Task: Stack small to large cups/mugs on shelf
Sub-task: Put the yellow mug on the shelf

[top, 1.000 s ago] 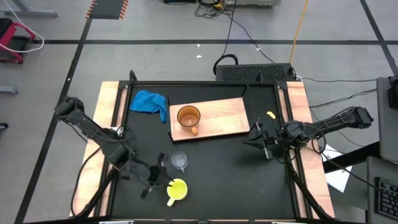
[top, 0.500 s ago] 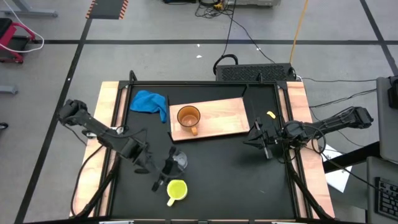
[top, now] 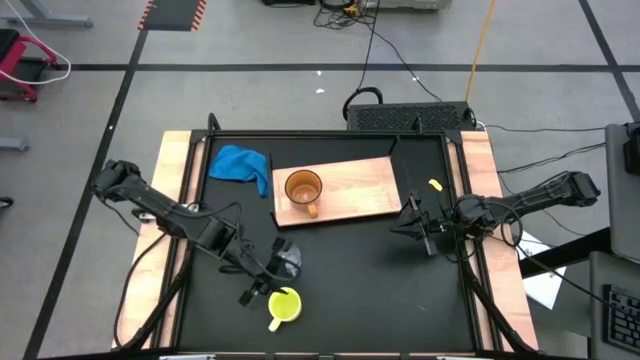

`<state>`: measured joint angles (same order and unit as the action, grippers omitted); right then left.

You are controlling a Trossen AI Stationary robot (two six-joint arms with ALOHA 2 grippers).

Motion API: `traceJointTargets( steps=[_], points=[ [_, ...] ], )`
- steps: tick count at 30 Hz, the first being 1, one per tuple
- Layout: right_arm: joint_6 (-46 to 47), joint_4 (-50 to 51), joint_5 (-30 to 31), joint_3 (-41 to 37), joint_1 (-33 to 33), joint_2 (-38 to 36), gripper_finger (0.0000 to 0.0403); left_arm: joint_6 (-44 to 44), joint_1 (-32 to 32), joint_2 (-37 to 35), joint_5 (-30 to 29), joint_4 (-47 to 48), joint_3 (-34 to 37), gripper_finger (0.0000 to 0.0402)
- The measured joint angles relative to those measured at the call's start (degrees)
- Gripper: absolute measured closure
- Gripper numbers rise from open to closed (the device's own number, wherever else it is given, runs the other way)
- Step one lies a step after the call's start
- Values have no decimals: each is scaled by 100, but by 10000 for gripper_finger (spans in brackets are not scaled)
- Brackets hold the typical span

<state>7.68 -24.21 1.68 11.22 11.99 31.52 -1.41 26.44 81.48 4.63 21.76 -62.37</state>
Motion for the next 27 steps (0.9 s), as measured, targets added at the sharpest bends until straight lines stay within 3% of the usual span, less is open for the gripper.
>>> traceJointTargets(
  steps=[6,10,27],
  points=[
    [-15,7,5,0,-4,0,403,-42,0,65,-18,-49,0,177],
    [-17,48,8,0,-4,-2,403,123,23,304,-90,100,2,145],
    [80,169,13,0,-251,1,403,369,-15,1101,-176,178,3,137]
  ],
)
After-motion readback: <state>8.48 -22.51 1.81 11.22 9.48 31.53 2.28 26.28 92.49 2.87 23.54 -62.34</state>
